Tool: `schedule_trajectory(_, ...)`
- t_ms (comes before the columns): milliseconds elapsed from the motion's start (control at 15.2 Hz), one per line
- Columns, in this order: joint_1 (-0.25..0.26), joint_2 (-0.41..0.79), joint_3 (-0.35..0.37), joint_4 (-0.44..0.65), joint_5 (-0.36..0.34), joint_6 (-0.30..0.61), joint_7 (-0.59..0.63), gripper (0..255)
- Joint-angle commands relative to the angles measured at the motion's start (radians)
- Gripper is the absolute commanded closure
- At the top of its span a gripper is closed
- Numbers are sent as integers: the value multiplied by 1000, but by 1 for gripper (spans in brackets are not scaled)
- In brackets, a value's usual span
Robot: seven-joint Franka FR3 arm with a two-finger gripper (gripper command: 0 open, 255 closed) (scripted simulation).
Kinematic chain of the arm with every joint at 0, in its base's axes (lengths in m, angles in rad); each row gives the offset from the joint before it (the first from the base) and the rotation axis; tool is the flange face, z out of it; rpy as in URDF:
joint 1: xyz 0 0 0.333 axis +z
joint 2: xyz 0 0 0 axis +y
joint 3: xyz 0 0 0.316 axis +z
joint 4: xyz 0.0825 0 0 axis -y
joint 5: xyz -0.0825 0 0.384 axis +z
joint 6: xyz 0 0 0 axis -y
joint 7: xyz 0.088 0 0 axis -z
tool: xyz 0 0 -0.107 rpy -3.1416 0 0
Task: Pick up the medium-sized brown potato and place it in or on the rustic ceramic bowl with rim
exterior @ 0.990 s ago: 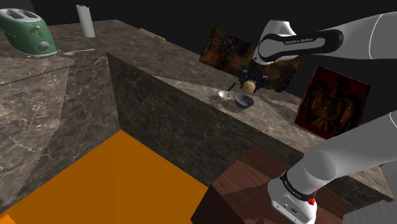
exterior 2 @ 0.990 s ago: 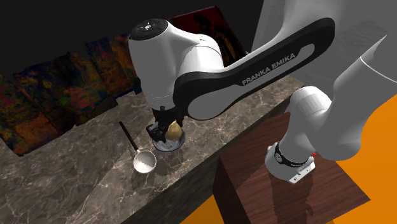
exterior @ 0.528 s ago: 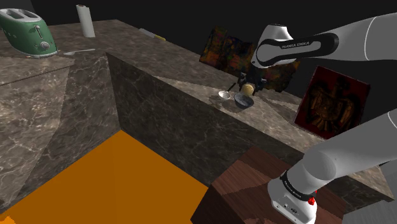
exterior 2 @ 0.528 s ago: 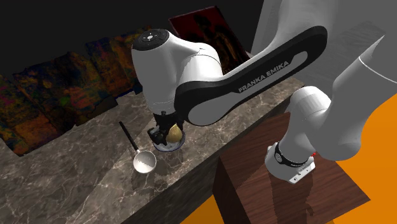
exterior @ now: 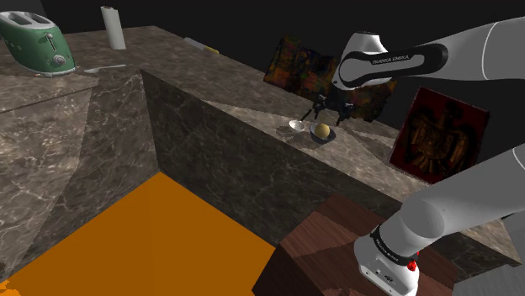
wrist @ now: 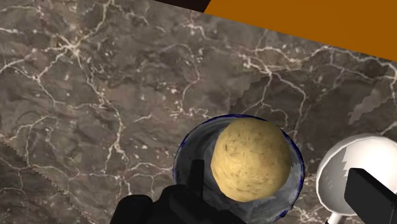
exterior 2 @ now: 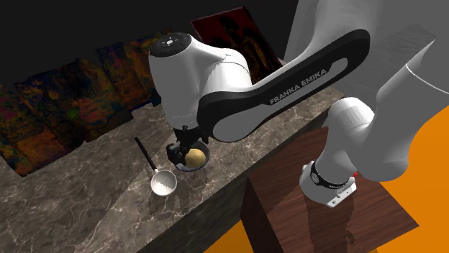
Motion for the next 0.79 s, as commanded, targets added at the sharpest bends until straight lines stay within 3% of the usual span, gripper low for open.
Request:
schedule_trajectory(0,0,0,0,0,0,0,0,0)
schedule_trajectory(264,3,-42,4,90,4,-132,-2,0)
schedule_trajectory(726,3,-42,4,90,4,-132,-2,0)
